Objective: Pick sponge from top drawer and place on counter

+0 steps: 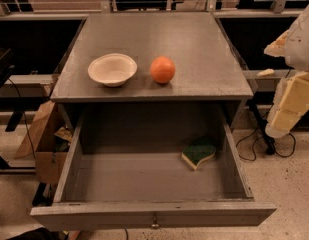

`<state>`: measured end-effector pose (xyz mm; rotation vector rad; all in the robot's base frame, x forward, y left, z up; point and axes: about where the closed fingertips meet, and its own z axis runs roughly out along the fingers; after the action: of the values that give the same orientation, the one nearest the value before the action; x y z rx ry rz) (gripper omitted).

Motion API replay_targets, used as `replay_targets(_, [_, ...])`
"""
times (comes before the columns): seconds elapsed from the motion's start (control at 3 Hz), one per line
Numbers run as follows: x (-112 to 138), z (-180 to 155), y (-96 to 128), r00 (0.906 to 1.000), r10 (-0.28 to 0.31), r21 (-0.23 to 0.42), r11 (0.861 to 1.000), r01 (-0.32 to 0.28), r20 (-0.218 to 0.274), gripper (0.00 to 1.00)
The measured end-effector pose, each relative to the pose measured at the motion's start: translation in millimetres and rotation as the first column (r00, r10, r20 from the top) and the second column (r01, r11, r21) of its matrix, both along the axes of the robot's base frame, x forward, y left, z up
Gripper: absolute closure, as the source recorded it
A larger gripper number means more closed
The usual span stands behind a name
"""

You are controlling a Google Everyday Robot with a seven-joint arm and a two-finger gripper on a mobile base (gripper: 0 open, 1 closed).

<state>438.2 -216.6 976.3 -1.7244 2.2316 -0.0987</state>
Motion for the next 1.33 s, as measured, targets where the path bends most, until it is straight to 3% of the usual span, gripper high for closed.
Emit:
replay_targets(0.67, [-2, 1, 3, 0.9998, 0.019, 0.003, 1.0, -0.019, 0.01, 0.0])
replay_targets(1.0, [0, -28, 29, 0.9893, 0.145, 0.053, 0.988, -0.146, 0.013, 0.0])
replay_targets(1.33, [10, -95, 75, 0.9362, 0.351, 0.112, 0.93, -0.351, 0.022, 0.0])
